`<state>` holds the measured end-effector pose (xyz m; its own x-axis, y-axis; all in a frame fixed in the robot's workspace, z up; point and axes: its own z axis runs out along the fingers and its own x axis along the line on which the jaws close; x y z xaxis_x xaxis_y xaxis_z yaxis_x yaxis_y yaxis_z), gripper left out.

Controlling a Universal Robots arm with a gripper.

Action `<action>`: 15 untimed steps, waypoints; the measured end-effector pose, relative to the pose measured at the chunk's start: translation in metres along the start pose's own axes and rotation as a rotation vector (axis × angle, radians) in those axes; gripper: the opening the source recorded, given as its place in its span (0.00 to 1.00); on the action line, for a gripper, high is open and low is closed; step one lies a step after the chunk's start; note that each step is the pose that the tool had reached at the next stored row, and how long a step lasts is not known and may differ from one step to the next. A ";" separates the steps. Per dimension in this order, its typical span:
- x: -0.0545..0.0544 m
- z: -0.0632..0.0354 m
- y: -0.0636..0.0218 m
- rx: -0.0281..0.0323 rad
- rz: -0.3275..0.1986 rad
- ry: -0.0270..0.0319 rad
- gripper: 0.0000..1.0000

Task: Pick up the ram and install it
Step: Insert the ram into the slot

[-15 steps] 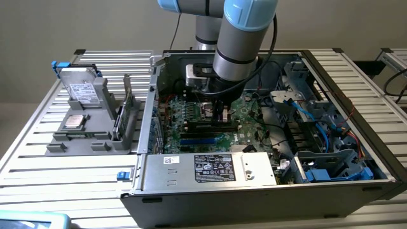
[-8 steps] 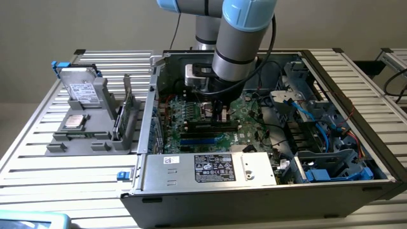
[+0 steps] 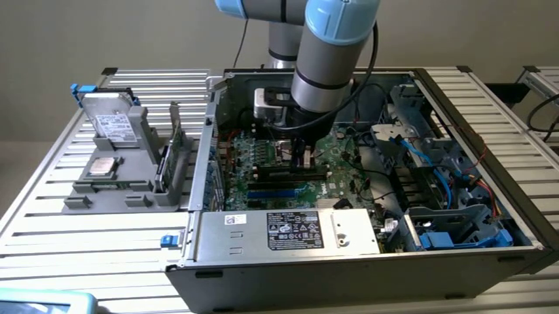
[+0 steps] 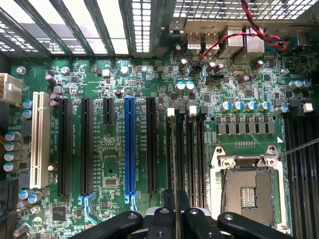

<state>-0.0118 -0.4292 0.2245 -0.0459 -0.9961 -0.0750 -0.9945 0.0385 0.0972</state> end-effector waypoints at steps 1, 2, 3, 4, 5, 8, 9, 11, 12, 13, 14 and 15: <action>0.000 0.0004 0.0000 0.0002 0.002 -0.0002 0.14; 0.000 0.0007 -0.0001 0.0003 0.003 -0.0002 0.14; 0.000 0.0007 -0.0001 0.0003 0.005 -0.0002 0.14; 0.000 0.0008 0.0002 0.0006 0.007 -0.0004 0.14; 0.000 0.0009 0.0006 0.0009 0.011 -0.0009 0.14; 0.000 0.0006 0.0012 0.0017 0.022 -0.0024 0.14; 0.000 0.0003 0.0013 0.0019 0.025 -0.0028 0.14; 0.000 -0.0001 0.0017 0.0026 0.033 -0.0035 0.14; 0.000 -0.0003 0.0018 0.0028 0.036 -0.0037 0.14; 0.000 -0.0006 0.0020 0.0031 0.040 -0.0040 0.14; 0.000 -0.0008 0.0021 0.0033 0.044 -0.0044 0.14; 0.000 -0.0012 0.0022 0.0036 0.048 -0.0047 0.14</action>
<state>-0.0138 -0.4292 0.2258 -0.0938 -0.9928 -0.0750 -0.9915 0.0863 0.0972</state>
